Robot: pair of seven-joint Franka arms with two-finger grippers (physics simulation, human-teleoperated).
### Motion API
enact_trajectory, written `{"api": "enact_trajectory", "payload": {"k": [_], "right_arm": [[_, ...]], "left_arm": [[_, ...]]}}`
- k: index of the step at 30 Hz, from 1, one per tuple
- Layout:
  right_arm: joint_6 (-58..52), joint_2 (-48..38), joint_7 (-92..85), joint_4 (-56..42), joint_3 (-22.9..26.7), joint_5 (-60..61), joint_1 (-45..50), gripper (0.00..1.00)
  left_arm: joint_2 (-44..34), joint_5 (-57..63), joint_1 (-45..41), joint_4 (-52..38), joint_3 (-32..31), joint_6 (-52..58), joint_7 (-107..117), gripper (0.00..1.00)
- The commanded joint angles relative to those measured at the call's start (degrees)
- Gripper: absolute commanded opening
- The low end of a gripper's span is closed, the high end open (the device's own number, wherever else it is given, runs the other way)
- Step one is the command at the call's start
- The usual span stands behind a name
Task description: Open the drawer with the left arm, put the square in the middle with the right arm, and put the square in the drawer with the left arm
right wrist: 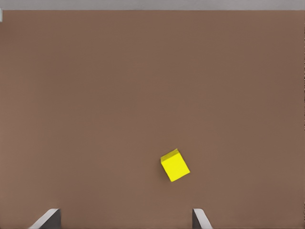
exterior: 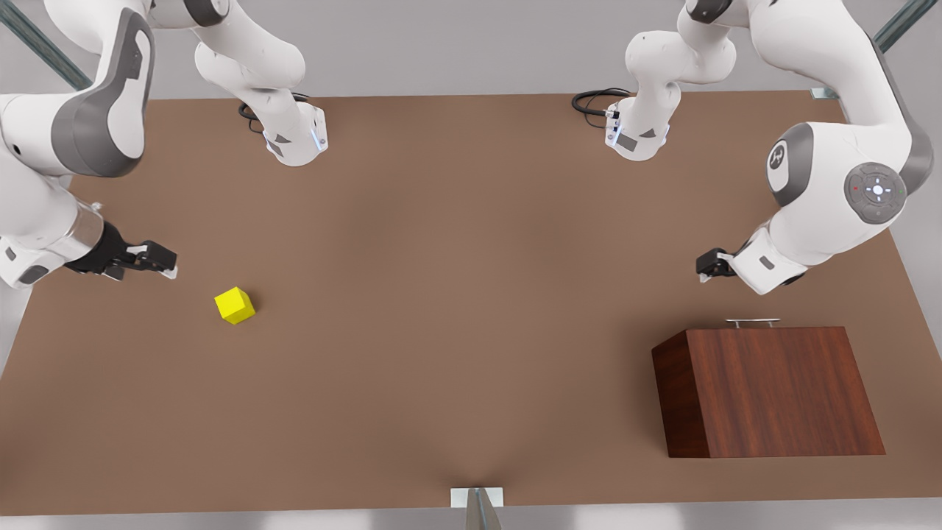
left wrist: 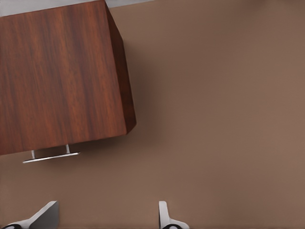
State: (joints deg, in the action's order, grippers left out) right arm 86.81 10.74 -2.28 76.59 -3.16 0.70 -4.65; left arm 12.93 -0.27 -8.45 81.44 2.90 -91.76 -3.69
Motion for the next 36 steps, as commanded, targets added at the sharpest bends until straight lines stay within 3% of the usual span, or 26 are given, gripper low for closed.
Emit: {"api": "enact_trajectory", "payload": {"k": [1, 3, 5, 9, 12, 14, 16, 22, 24, 36], "right_arm": [[0.03, 0.07, 0.0, 0.14, 0.0, 0.0, 0.08, 1.0], [-0.33, -0.01, 0.0, 0.4, 0.35, -1.67, 0.95, 1.0], [6.17, -1.86, -3.51, 9.62, 0.79, -1.05, 1.04, 1.0], [15.05, -2.74, -17.23, 19.91, 1.93, -1.05, 1.83, 1.0], [25.95, -2.65, -32.34, 29.75, 4.56, 0.09, 1.83, 1.0], [27.17, -1.34, -36.91, 31.42, 4.65, 0.61, 2.27, 1.0], [32.54, 0.34, -38.67, 34.33, 4.74, 0.62, 2.19, 1.0], [40.89, 2.71, -38.94, 42.06, 4.92, 0.62, 2.36, 1.0], [44.14, 4.47, -48.25, 43.12, 6.32, 0.62, 2.19, 1.0], [51.88, 8.51, -56.25, 46.19, 8.17, 1.32, 1.66, 1.0]], "left_arm": [[-0.01, 0.45, 0.01, 0.03, 0.0, 0.0, 0.09, 1.0], [0.08, 0.36, 0.01, 0.21, 0.0, -0.62, 4.38, 1.0], [-1.06, 0.27, 0.36, 4.33, 1.23, -3.51, 21.26, 1.0], [-9.67, -1.4, 0.27, 21.82, 4.66, -21.97, 47.9, 1.0], [-14.86, -6.84, 0.27, 35.27, 6.42, -36.12, 53.87, 1.0], [-17.05, -10.88, 0.27, 43.52, 6.59, -46.38, 55.02, 1.0], [-16.27, -14.14, 0.27, 46.79, 6.68, -51.14, 55.02, 1.0], [-13.45, -22.13, 0.27, 49.78, 8.88, -56.34, 55.02, 1.0], [-13.01, -25.83, 0.27, 52.5, 8.97, -60.38, 55.02, 1.0], [-8.8, -25.83, 0.63, 52.42, 11.78, -63.28, 54.14, 1.0]]}}
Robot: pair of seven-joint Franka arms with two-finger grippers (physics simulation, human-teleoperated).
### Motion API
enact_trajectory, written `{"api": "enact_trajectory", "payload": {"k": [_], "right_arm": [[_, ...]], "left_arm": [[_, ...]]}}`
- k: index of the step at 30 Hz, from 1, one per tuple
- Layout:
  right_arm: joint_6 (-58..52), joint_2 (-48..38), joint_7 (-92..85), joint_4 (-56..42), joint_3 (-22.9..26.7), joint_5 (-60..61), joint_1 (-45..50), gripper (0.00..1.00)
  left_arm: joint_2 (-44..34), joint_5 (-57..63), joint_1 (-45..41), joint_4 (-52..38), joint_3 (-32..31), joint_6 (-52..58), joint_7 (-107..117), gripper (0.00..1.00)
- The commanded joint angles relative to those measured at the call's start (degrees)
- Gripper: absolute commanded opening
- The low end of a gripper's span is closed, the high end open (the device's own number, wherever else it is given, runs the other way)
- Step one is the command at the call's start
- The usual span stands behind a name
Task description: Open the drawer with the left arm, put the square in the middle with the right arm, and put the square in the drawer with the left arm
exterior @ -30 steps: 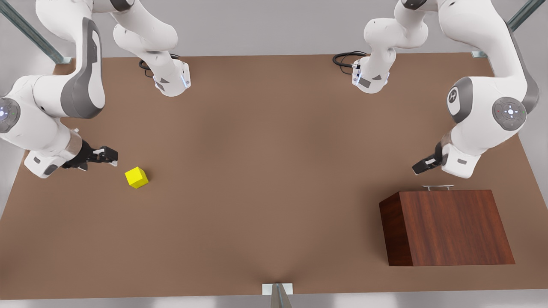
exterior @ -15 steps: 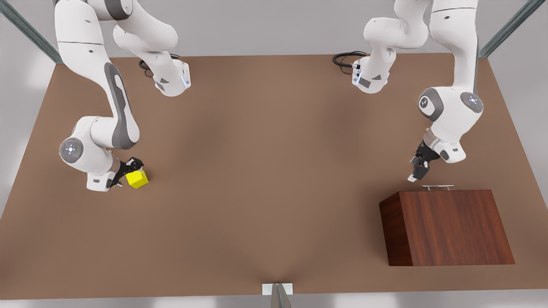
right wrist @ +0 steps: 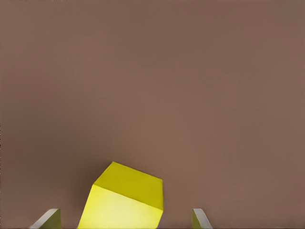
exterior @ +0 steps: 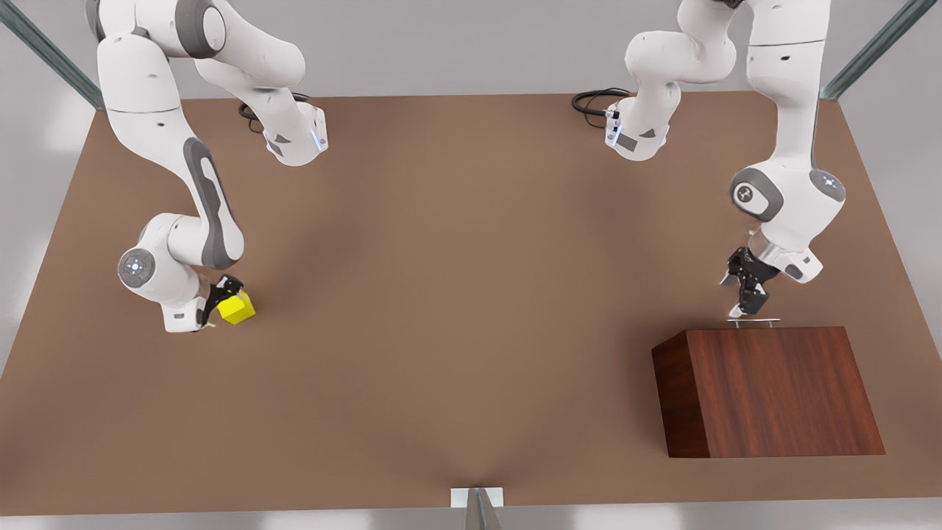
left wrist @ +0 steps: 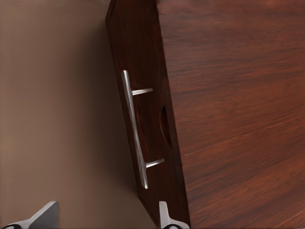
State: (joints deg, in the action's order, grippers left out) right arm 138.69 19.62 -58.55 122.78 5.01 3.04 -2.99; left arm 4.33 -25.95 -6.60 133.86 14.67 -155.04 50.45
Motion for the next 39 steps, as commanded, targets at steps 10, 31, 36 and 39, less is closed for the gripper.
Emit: {"api": "enact_trajectory", "payload": {"k": [10, 31, 36, 39], "right_arm": [[5.63, -0.02, 1.59, 2.29, 1.14, 5.14, 0.62, 1.0], [9.84, 3.58, 2.56, 4.92, 1.76, 5.05, 0.71, 0.75], [9.84, 3.58, 2.65, 4.66, 1.76, 5.05, 0.8, 0.74], [9.84, 3.49, 2.65, 4.66, 1.76, 5.05, 0.8, 0.73]], "left_arm": [[2.53, 0.02, -0.08, -0.44, 1.41, -2.2, -2.2, 1.0], [7.45, -0.42, 1.33, -1.76, 1.94, -6.16, -3.96, 1.0], [7.1, -0.42, 1.24, -1.41, 1.94, -4.75, -3.96, 1.0], [7.19, -0.42, 1.24, -1.06, 2.55, -4.75, -4.13, 1.0]]}}
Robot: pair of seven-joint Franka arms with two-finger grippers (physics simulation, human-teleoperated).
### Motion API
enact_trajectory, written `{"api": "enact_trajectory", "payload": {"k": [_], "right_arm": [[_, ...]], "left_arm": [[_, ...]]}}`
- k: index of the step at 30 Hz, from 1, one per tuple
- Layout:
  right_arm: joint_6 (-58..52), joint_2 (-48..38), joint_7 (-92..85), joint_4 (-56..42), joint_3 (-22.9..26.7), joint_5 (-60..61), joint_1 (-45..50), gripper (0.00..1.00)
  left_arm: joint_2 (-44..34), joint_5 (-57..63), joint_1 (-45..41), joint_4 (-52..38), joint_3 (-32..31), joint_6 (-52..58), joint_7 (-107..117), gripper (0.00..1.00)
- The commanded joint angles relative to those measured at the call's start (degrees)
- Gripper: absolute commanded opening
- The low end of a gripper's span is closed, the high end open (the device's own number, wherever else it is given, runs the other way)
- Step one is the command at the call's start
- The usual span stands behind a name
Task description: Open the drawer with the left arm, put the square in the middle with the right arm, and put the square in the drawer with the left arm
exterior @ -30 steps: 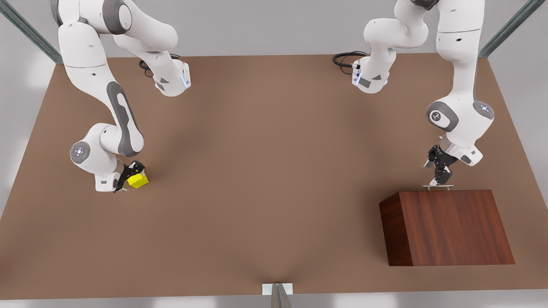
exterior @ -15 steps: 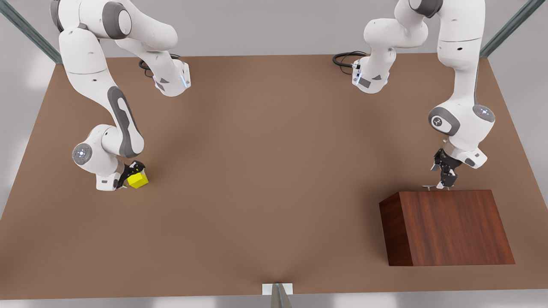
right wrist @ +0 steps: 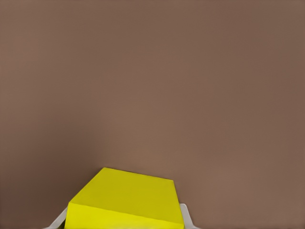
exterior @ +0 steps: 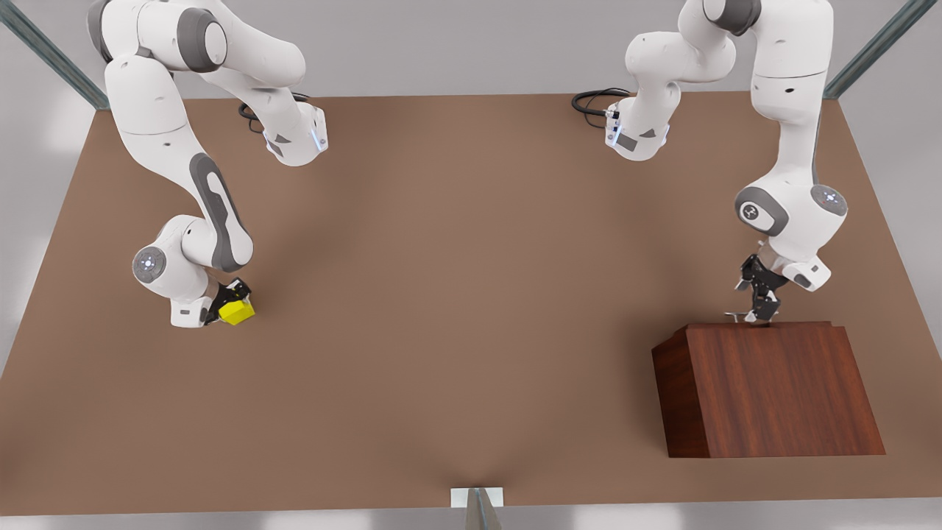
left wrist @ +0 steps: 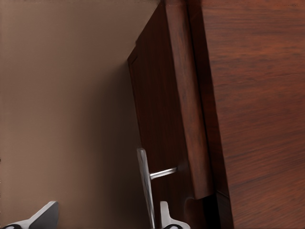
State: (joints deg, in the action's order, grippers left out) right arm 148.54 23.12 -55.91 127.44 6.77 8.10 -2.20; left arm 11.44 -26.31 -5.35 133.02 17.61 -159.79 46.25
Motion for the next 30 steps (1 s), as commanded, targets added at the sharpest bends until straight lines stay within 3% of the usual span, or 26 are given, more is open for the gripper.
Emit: {"api": "enact_trajectory", "payload": {"k": [1, 9, 13, 17, 22, 26, 30], "right_arm": [[0.0, 0.0, 0.01, 0.0, 0.0, -0.02, 0.0, 0.72], [-0.53, -0.7, 0.1, -0.44, -0.09, -0.02, 0.79, 0.71], [-1.14, -4.57, 0.19, -1.49, -0.61, -0.19, 5.8, 0.71], [-2.55, -5.8, 9.14, -5.62, -12.92, -1.16, 7.73, 0.71], [-11.16, 2.81, 35.86, -23.28, -16.43, -5.02, 25.13, 0.71], [-13.62, 16.69, 40.17, -40.78, -16.17, -9.86, 36.47, 0.71], [-12.92, 22.41, 45.8, -47.63, -16.08, -10.65, 42.1, 0.71]], "left_arm": [[-0.02, -0.05, -0.01, 0.13, 0.15, 0.0, -0.02, 1.0], [-3.36, 0.03, -0.01, 3.29, 0.94, 1.59, -0.11, 1.0], [-4.24, 0.03, -0.09, 4.35, 1.02, 1.59, -0.11, 1.0], [-5.82, 0.03, -0.01, 5.93, 1.46, 1.67, -0.11, 1.0], [-8.72, 0.03, -0.1, 9.09, 1.9, 1.59, -0.02, 1.0], [-11.18, 0.03, -0.1, 11.91, 1.9, 1.59, -0.02, 1.0], [-14.96, 0.12, -0.71, 15.6, 3.4, 1.76, -0.11, 1.0]]}}
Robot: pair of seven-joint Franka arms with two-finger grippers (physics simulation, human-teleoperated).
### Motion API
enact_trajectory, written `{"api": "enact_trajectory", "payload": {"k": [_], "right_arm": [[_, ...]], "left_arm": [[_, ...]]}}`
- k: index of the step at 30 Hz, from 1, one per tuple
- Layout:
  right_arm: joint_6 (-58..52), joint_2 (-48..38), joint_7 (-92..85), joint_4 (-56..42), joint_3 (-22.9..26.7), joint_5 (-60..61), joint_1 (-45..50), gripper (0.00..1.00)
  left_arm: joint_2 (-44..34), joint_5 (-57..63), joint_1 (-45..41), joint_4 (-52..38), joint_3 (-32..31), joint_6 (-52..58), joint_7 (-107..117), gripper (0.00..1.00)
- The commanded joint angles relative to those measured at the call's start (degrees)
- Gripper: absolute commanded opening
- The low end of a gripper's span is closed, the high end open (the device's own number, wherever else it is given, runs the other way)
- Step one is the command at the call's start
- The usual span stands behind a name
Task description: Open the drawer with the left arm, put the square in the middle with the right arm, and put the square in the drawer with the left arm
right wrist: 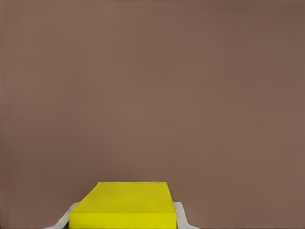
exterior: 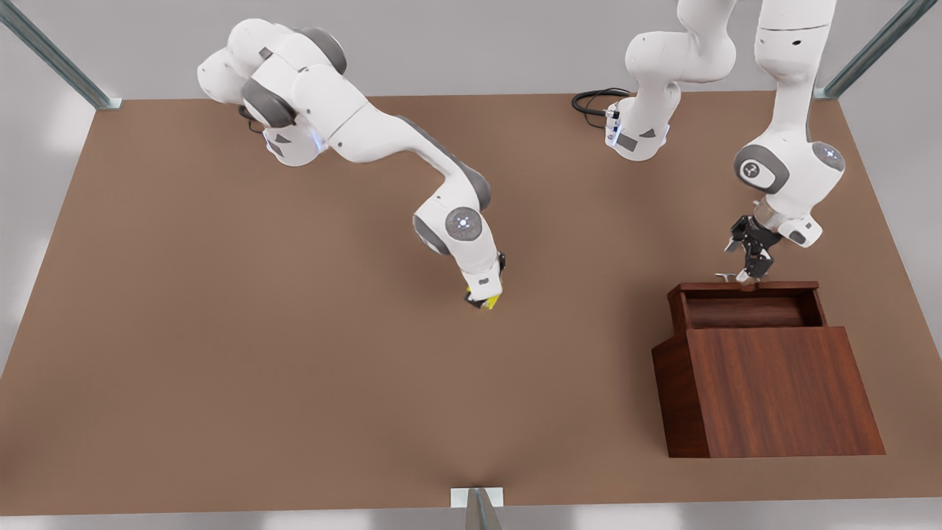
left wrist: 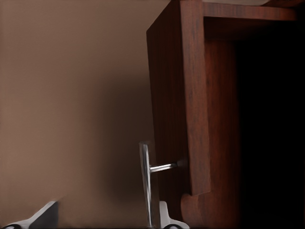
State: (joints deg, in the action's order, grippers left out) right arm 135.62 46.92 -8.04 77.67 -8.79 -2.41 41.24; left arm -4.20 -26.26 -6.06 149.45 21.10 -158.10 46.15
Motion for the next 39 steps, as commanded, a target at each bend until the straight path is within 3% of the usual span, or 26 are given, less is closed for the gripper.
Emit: {"api": "enact_trajectory", "payload": {"k": [1, 4, 5, 6, 7, 9, 11, 13, 14, 15, 17, 18, 19, 21, 26, 31, 39], "right_arm": [[-0.01, 0.8, 0.83, -1.2, 0.17, -0.05, 0.42, 0.71], [0.7, 4.15, 2.06, -5.86, 2.19, -0.05, 2.18, 0.72], [0.7, 4.24, 2.06, -6.04, 3.07, 0.04, 2.88, 0.77], [0.87, 4.59, 1.8, -5.86, 3.16, -0.05, 3.5, 1.0], [0.87, 4.59, 1.54, -5.69, 3.16, -0.22, 3.59, 1.0], [1.22, 4.68, 0.66, -5.25, 3.16, -1.1, 3.76, 1.0], [0.79, 1.26, 1.01, -3.93, 3.16, -1.28, 3.85, 1.0], [-1.5, -12.45, 0.92, 4.58, 3.25, -1.19, -2.47, 1.0], [-7.02, -25.54, 1.1, 13.47, 3.25, -0.23, -10.64, 1.0], [-21.69, -31.71, 2.24, 14.44, 5.88, -0.14, -15.12, 1.0], [-34.35, -37.77, 4.68, 13.48, 7.02, 0.04, -28.82, 1.0], [-37.08, -39.44, 8.83, 12.08, 10.17, 0.04, -31.22, 1.0], [-41.66, -39.62, 5.51, 8.56, 15.63, 0.04, -31.39, 1.0], [-42.19, -41.12, 3.12, 8.64, 16.34, 0.04, -32.89, 1.0], [-45.53, -40.33, 3.82, 5.39, 16.7, 1.0, -33.94, 1.0], [-51.42, -40.41, 3.21, 2.93, 16.87, 0.39, -35.17, 1.0], [-51.6, -38.66, 3.91, -0.68, 16.87, 2.41, -35.17, 1.0]], "left_arm": [[-0.29, 0.07, -0.01, 0.4, -0.01, -0.02, -0.01, 1.0], [-3.63, 0.16, -0.01, 2.95, -0.01, 0.07, 0.16, 1.0], [-4.42, 0.16, -0.01, 4.01, 0.35, -0.02, 0.08, 1.0], [-7.14, 0.24, -0.01, 5.41, 0.7, 0.6, 0.17, 1.0], [-10.3, 0.77, -0.01, 5.68, 1.31, 2.96, 0.17, 1.0], [-15.32, 14.82, -0.01, 3.4, 5.8, 10.7, -0.27, 1.0], [-11.89, 18.79, -0.71, -7.5, 5.79, 22.04, -12.56, 1.0], [-6.09, 18.61, -3.52, -14.96, 5.53, 24.15, -26.46, 1.0], [-1.88, 18.61, -6.86, -22.88, 5.53, 29.51, -29.62, 1.0], [2.52, 18.44, -9.15, -29.2, 5.53, 33.72, -34.54, 1.0], [7.36, 18.26, -12.3, -36.85, 4.4, 37.78, -36.31, 1.0], [8.76, 18.44, -12.4, -37.82, 1.58, 37.69, -36.31, 1.0], [11.13, 18.35, -12.57, -40.28, -1.58, 37.95, -36.31, 1.0], [17.37, 18.44, -13.63, -50.99, -7.99, 45.41, -36.22, 1.0], [22.91, 24.94, -16.44, -54.17, -24.26, 45.34, -37.63, 1.0], [30.38, 25.2, -21.19, -58.13, -25.32, 41.21, -40.18, 1.0], [38.65, 31.09, -28.39, -60.33, -25.32, 34.96, -40.09, 1.0]]}}
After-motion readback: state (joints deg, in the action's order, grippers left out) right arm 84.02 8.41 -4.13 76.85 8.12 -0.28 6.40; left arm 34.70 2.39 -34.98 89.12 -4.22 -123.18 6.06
